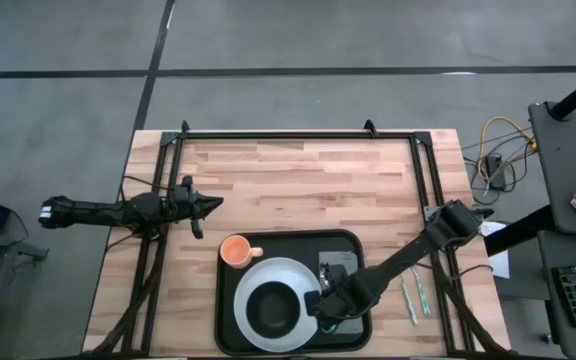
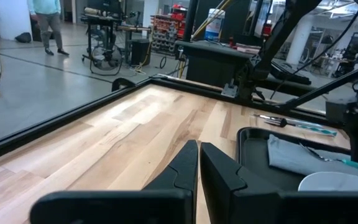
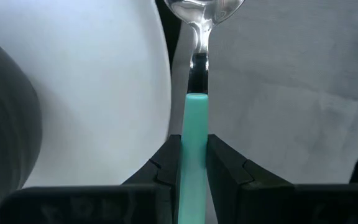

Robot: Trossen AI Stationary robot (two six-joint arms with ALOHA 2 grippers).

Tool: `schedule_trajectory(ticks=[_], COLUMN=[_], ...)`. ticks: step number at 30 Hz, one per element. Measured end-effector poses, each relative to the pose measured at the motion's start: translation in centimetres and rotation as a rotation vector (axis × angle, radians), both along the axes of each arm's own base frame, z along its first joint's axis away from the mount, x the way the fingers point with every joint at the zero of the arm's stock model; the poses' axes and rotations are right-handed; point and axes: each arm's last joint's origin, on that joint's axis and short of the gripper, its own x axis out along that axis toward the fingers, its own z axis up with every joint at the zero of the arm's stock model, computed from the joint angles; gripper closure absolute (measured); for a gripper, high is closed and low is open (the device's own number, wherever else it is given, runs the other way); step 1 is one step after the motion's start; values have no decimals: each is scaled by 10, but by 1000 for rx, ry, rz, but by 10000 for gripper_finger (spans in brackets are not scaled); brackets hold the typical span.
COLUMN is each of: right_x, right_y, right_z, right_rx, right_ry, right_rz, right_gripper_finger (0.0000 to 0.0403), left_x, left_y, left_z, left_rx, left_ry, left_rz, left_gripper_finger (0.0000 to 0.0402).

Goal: Set up tray
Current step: Put the green spoon on top of the gray napkin on the black tray

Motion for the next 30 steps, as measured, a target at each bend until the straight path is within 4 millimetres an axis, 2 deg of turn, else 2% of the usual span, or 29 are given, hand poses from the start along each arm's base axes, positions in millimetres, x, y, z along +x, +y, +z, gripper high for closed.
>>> schedule_trajectory(ticks=[8,25,30], right_x=[-1,3,3], right_y=[-7,-12,-12], right_z=[-9,-9,-9], right_rx=[-30,-11,-6], right_ry=[41,38,40], right_rz=[-7,0,-24], right_gripper_finger=[358,357,332], left_x=[0,0,0], left_y=[0,0,0], left_z=[0,0,0], left_rx=[0,0,0], left_ry=[0,-1,-1], left_rz=[0,0,0], left_gripper_finger=[402,402,402])
